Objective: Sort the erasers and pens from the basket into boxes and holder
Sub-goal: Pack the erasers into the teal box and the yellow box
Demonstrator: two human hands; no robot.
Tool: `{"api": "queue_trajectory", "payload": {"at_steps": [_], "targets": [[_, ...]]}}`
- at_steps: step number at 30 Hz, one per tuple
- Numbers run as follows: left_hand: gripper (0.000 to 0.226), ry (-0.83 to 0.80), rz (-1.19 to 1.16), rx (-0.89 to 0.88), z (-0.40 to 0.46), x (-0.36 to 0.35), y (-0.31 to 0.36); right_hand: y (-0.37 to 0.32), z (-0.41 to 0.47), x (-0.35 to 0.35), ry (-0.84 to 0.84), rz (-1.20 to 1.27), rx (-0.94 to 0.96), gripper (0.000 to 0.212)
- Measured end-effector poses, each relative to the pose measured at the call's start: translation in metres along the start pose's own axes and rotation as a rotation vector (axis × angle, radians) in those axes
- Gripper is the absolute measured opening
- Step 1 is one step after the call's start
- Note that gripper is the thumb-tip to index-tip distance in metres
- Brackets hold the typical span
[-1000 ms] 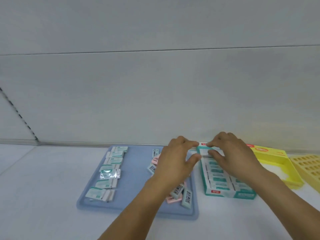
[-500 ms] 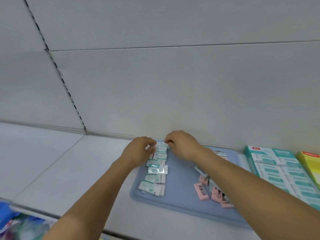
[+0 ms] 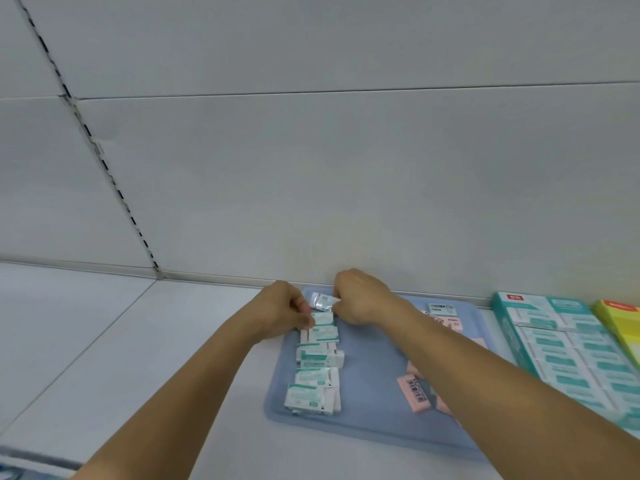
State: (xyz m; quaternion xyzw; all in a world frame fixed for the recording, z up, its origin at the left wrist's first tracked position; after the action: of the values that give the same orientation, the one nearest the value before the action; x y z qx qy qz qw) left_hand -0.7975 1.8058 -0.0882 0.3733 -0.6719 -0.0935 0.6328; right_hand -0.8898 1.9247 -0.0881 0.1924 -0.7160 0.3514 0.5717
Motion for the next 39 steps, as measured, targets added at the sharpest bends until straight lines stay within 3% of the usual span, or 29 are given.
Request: {"api": "queue_trajectory", "payload": {"at_steps": [1, 4, 9, 13, 16, 18, 24, 27, 30, 33, 36, 39], "targets": [[0.010, 0.005, -0.009, -0.012, -0.001, 0.000, 0.000, 0.000, -0.003, 0.000, -0.002, 0.017, -0.010, 0.008], [0.016, -0.013, 0.045, -0.047, -0.001, -0.001, 0.002, 0.007, -0.012, -0.002, 0.034, 0.111, -0.047, 0.022], [0.006, -0.116, 0.228, -0.070, 0.002, -0.002, 0.008, 0.037, -0.049, 0.026, 0.247, 0.242, -0.052, 0.013], [0.007, 0.019, 0.213, -0.088, 0.002, -0.002, 0.019, 0.096, -0.109, 0.066, 0.501, 0.312, -0.097, 0.008], [0.009, 0.171, 0.018, -0.164, -0.001, -0.010, 0.054, 0.153, -0.160, 0.081, 0.626, 0.353, -0.182, 0.017], [0.010, 0.153, -0.208, -0.206, -0.007, -0.025, 0.085, 0.179, -0.189, 0.078, 0.650, 0.319, -0.201, 0.020], [0.011, 0.002, -0.655, -0.299, -0.035, -0.070, 0.154, 0.211, -0.212, 0.049, 0.490, -0.114, -0.180, 0.020], [0.012, -0.030, -0.814, -0.289, -0.043, -0.083, 0.166, 0.211, -0.205, 0.046, 0.461, -0.255, -0.106, 0.018], [0.010, -0.062, -0.923, -0.247, -0.047, -0.094, 0.170, 0.208, -0.201, 0.046, 0.397, -0.293, -0.160, 0.013], [0.010, -0.044, -0.892, -0.227, -0.050, -0.104, 0.171, 0.204, -0.203, 0.054, 0.445, -0.184, -0.193, 0.022], [0.018, -0.005, -0.837, -0.252, -0.055, -0.110, 0.175, 0.196, -0.211, 0.066, 0.580, 0.242, -0.119, 0.011], [0.028, -0.004, -0.870, -0.320, -0.061, -0.113, 0.186, 0.175, -0.216, 0.074, 0.484, 0.512, 0.058, 0.038]]}}
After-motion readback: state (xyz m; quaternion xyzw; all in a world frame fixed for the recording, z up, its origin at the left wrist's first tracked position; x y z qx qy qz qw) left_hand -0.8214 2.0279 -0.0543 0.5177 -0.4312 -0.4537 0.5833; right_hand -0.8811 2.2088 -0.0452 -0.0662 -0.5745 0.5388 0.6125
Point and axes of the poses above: each hand's wrist, its own z-axis towards the middle knuckle, its own x-axis out of the back of the hand, y = z × x, the point moved 4 cm from there along z, towards the middle knuckle, and after that the axes turned 2 degrees about z, right-handed, at the moved point
